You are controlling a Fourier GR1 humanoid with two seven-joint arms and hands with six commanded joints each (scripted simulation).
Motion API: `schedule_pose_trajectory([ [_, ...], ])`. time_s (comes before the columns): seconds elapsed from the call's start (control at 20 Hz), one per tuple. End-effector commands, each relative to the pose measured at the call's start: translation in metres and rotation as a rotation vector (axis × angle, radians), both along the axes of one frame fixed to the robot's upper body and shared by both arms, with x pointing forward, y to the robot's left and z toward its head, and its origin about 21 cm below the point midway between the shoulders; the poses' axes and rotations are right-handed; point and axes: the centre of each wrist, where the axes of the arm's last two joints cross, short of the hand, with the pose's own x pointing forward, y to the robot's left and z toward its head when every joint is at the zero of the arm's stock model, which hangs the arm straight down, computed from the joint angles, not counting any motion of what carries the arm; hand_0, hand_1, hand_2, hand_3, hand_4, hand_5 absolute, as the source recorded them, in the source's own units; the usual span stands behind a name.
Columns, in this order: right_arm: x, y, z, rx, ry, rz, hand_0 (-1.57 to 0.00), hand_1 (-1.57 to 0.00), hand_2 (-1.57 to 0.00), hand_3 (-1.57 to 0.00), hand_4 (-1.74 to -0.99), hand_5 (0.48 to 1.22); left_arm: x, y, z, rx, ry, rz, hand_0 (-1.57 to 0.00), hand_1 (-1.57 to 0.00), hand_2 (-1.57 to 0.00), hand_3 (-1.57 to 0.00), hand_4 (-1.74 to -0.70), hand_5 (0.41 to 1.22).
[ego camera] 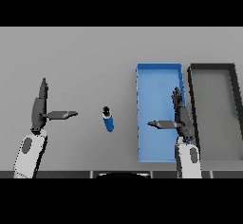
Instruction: Pick up the blue pipe and place it into the blue bin.
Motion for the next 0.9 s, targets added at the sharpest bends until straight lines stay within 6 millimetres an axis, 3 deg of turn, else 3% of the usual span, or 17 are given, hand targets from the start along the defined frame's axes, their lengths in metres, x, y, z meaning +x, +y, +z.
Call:
schedule_pose_trajectory([
  [0.0,0.000,0.000,0.000,0.000,0.000,-0.001,0.00,0.00,0.00,0.00,-1.222,0.603,0.000,0.000,0.000,0.000,-0.005,-0.001,0.00,0.00,0.00,0.00,-1.01,0.586],
  [0.25,0.000,-0.003,0.001,0.001,0.004,0.000,0.00,0.00,0.00,0.00,-1.222,0.603,-0.001,-0.001,-0.002,0.001,-0.004,0.000,0.00,0.00,0.00,0.00,-1.01,0.586],
  [0.3,-0.009,-0.015,0.004,-0.108,-0.060,0.050,0.00,0.00,0.00,0.00,-1.222,0.603,-0.010,0.011,-0.003,0.080,-0.011,-0.132,0.00,0.00,0.00,0.00,-1.01,0.586],
  [0.4,-0.022,-0.020,0.008,-0.190,-0.102,0.108,0.00,0.00,0.00,0.00,-1.230,0.601,-0.021,0.026,-0.002,0.135,-0.013,-0.263,0.00,0.00,0.00,0.00,-1.01,0.588],
  [0.55,-0.025,-0.019,0.017,-0.225,-0.099,0.132,0.00,0.00,0.00,0.00,-1.231,0.599,-0.023,0.026,-0.002,0.159,0.005,-0.310,0.00,0.00,0.00,0.00,-1.01,0.587],
  [0.85,-0.027,-0.016,0.016,-0.247,-0.083,0.144,0.00,0.00,0.00,0.00,-1.215,0.587,-0.030,0.023,0.004,0.137,0.016,-0.484,0.00,0.00,0.00,0.00,-1.02,0.582],
])
